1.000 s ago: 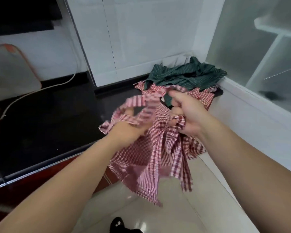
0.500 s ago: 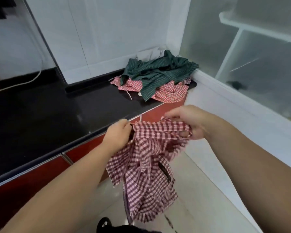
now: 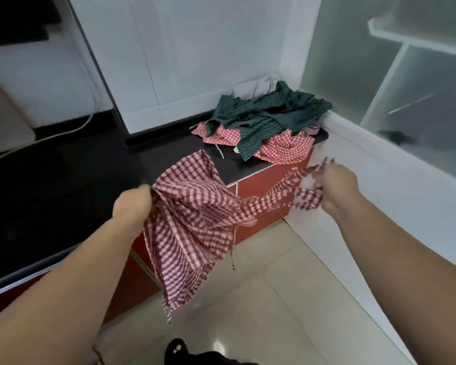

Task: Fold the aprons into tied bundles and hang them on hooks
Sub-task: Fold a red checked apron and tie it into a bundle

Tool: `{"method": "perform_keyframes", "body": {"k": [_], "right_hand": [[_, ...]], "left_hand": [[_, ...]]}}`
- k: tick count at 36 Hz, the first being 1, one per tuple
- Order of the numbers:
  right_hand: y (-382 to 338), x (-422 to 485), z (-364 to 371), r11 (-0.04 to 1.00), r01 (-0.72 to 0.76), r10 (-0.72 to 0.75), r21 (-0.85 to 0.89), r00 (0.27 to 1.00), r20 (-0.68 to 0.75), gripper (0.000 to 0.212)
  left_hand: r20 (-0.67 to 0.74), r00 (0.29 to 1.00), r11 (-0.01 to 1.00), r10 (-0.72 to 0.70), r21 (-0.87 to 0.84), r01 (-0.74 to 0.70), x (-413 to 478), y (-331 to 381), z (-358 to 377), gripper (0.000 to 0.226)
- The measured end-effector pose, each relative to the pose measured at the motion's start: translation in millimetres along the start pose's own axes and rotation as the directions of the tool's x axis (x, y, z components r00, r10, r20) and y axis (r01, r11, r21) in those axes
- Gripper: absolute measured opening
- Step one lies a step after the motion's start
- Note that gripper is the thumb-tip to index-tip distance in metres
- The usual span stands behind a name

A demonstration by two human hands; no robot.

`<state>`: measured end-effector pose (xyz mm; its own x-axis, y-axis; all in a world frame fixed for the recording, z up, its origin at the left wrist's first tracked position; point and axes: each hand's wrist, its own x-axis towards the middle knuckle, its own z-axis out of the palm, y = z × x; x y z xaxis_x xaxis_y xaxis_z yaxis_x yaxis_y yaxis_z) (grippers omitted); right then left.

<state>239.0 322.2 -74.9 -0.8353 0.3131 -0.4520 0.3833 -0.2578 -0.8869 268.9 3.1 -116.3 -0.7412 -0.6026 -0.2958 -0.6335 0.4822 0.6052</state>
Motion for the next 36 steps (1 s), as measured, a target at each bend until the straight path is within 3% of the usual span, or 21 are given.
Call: {"method": "perform_keyframes", "body": {"k": [1, 2, 5, 6, 8, 11, 14, 16, 19, 21, 23, 25, 27, 29, 32, 34, 36], "right_hand": [[-3.6, 0.6, 11.6, 0.985, -0.026, 0.006, 0.168, 0.992, 0.123, 0.015], [-5.4, -4.0, 22.6, 0.980, 0.002, -0.039, 0.198, 0.983, 0.181, 0.017], [-12.4, -20.8, 49.3, 0.990, 0.026, -0.069, 0.138, 0.947, 0.314, 0.023], [-15.4, -26.3, 55.5, 0.995, 0.048, -0.078, 0.085, 0.919, 0.388, 0.025], [-21.8, -36.8, 65.7, 0.997, 0.064, -0.036, -0.036, 0.851, 0.525, 0.030], [-28.1, -43.7, 70.4, 0.967, 0.114, 0.049, -0.227, 0.795, 0.605, 0.039], [-28.9, -53.3, 73.7, 0.921, 0.154, 0.125, -0.358, 0.752, 0.647, 0.032], [-25.8, -58.9, 74.1, 0.887, 0.232, 0.108, -0.400, 0.738, 0.666, 0.025], [-24.8, -58.4, 65.0, 0.862, 0.271, 0.096, -0.427, 0.741, 0.664, 0.021], [-26.0, -53.7, 54.4, 0.845, 0.280, 0.088, -0.455, 0.768, 0.635, 0.019], [-28.2, -47.8, 41.4, 0.791, 0.340, 0.010, -0.509, 0.824, 0.566, 0.013], [-28.5, -39.5, 29.3, 0.631, 0.470, -0.173, -0.617, 0.861, 0.479, 0.012], [-25.1, -30.4, 20.5, 0.481, 0.539, -0.349, -0.691, 0.841, 0.414, 0.013], [-23.1, -24.8, 15.2, 0.537, 0.527, -0.405, -0.659, 0.846, 0.346, 0.020], [-32.3, -28.4, 10.1, 0.734, 0.465, -0.354, -0.495, 0.884, 0.306, 0.023], [-41.0, -36.6, 11.1, 0.800, 0.435, -0.265, -0.413, 0.874, 0.407, 0.025], [-44.8, -44.8, 17.6, 0.761, 0.485, -0.214, -0.430, 0.814, 0.539, 0.026]], "left_hand": [[0.091, 0.995, 0.998, 0.029, 0.050, -0.034, -8.3, -0.6, 0.2, 0.030], [0.227, 0.972, 0.985, 0.054, 0.150, -0.089, -17.0, -1.2, 0.2, 0.026], [0.601, 0.799, 0.790, -0.039, 0.508, -0.343, -37.1, -3.6, 4.5, 0.014], [0.674, 0.736, 0.737, -0.068, 0.531, -0.418, -41.5, -4.3, 5.7, 0.009], [0.717, 0.694, 0.733, 0.064, 0.438, -0.521, -41.1, -4.7, 13.6, 0.027], [0.566, 0.729, 0.845, 0.386, 0.101, -0.525, -48.9, 7.6, 24.4, 0.042], [0.523, 0.621, 0.804, 0.583, -0.262, -0.534, -59.6, 26.4, 37.6, 0.064], [0.507, 0.565, 0.755, 0.650, -0.346, -0.558, -64.1, 35.2, 52.3, 0.056], [0.438, 0.599, 0.720, 0.670, -0.189, -0.667, -66.2, 46.2, 67.6, 0.012], [0.347, 0.690, 0.748, 0.635, -0.054, -0.661, -59.8, 47.8, 69.1, 0.011], [0.170, 0.787, 0.793, 0.594, 0.043, -0.608, -49.4, 45.8, 64.0, 0.013], [-0.013, 0.861, 0.857, 0.509, 0.106, -0.505, -36.4, 41.8, 55.3, 0.017], [-0.107, 0.886, 0.892, 0.450, 0.101, -0.441, -29.3, 37.8, 49.0, 0.016], [-0.199, 0.879, 0.901, 0.434, 0.087, -0.426, -25.5, 34.6, 44.1, 0.015], [-0.217, 0.868, 0.895, 0.446, 0.088, -0.438, -19.6, 27.8, 34.1, 0.037], [-0.089, 0.805, 0.807, 0.587, 0.148, -0.572, -18.5, 28.4, 29.7, 0.049], [0.085, 0.700, 0.695, 0.709, 0.086, -0.714, -26.6, 35.2, 29.7, 0.075]]}}
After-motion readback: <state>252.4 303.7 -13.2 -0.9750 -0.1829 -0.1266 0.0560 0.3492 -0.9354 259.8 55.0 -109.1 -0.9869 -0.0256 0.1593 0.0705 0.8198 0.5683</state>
